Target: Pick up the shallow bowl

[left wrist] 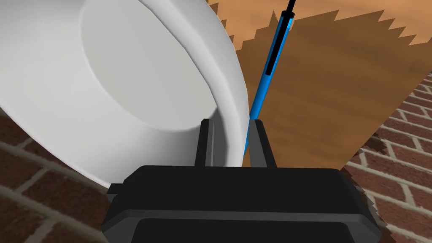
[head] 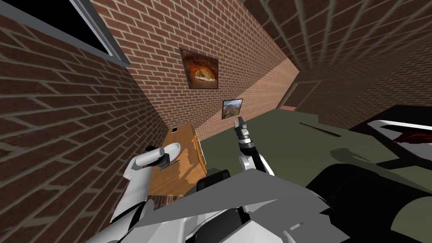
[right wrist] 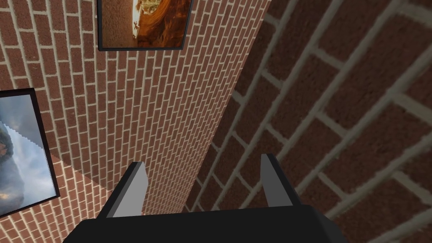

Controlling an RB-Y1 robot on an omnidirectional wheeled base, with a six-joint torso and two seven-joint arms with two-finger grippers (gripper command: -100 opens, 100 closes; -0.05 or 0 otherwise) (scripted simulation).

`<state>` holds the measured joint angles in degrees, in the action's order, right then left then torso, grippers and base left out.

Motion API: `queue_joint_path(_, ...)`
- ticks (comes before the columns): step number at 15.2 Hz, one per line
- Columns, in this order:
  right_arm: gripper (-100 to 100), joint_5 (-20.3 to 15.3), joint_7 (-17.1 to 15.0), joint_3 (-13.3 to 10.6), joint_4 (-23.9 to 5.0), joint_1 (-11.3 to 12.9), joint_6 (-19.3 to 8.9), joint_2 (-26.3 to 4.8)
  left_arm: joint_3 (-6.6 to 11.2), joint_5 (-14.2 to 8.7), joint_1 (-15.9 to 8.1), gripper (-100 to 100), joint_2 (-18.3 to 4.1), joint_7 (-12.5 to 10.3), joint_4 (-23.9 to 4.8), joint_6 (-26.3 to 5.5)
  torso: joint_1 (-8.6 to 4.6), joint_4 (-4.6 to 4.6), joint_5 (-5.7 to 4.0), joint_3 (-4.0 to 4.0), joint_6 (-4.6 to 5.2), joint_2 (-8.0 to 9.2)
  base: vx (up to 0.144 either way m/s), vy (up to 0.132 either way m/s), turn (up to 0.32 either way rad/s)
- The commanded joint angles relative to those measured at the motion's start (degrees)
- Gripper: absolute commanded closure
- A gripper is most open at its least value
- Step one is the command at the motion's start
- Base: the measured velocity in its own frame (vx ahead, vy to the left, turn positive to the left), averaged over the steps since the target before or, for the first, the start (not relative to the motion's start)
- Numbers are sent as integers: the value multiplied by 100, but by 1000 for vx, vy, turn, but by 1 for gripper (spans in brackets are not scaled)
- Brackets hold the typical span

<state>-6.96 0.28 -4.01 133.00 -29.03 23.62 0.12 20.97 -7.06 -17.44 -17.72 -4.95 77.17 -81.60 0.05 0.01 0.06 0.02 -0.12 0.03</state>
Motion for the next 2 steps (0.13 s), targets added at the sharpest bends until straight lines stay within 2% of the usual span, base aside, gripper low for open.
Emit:
queue_joint_path(1,0,0,0,0,0,0,0,0,32,-22,-30,100,-34,9,148,-199,0,0,0,0,0,0,0,0,0)
queue_joint_path(2,0,0,0,0,0,0,0,0,14,-11,-2,100,-12,4,71,-83,-2,2,-2,2,-1,2,0,0,0)
